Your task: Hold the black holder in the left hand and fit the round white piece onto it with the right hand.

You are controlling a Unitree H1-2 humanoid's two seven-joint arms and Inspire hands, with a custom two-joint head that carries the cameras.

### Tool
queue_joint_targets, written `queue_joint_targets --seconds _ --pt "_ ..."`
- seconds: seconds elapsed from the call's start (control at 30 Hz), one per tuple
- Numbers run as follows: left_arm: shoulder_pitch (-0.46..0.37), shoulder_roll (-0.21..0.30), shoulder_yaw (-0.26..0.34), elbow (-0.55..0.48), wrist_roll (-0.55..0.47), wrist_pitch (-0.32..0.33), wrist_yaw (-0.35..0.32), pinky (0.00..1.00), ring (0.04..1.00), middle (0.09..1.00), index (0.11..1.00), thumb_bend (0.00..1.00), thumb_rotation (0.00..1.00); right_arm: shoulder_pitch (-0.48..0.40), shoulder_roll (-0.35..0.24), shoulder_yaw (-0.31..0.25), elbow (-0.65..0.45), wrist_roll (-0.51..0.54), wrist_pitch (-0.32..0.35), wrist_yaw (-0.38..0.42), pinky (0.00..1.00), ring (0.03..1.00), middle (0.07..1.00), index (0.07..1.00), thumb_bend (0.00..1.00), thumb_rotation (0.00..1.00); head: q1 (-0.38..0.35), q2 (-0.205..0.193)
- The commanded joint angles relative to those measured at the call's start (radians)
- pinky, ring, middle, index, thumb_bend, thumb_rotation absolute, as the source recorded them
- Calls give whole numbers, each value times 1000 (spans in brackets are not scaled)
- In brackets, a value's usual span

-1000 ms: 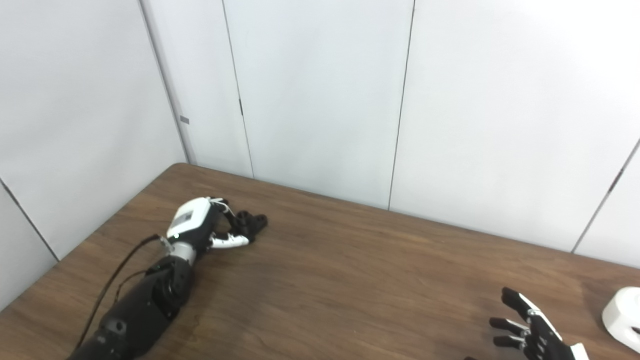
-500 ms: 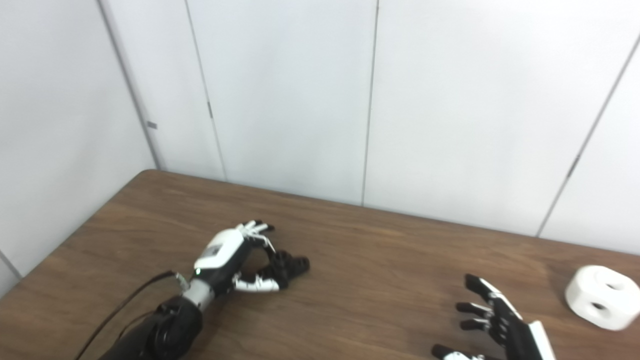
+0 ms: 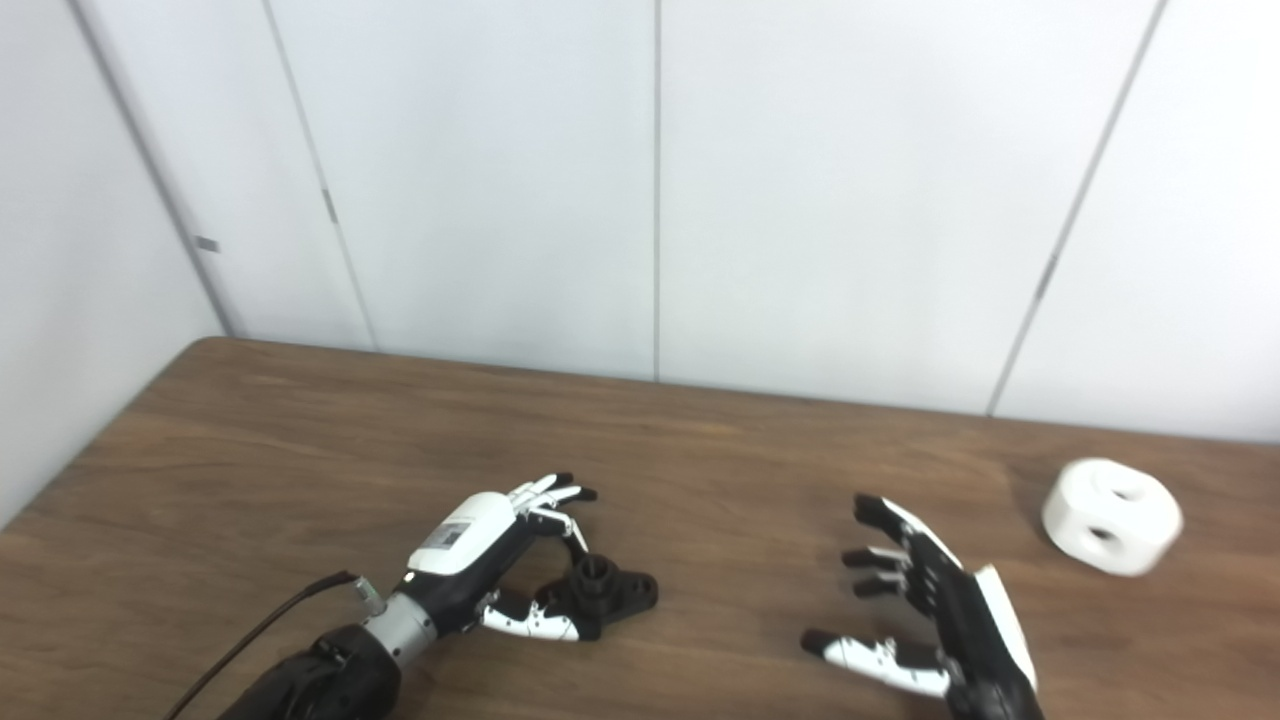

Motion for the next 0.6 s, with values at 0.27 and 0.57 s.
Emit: queue_joint_targets --seconds 0.27,0.57 --pt "-37 -15 -183 162 135 -93 -118 969 995 922 483 525 58 -98 -98 -57 -124 -27 13 12 537 681 828 822 720 63 -104 -8" --pt "-28 9 -196 186 124 -133 -128 958 980 902 483 524 55 -170 -250 -118 -222 -98 113 36 527 674 816 813 705 145 -278 -55"
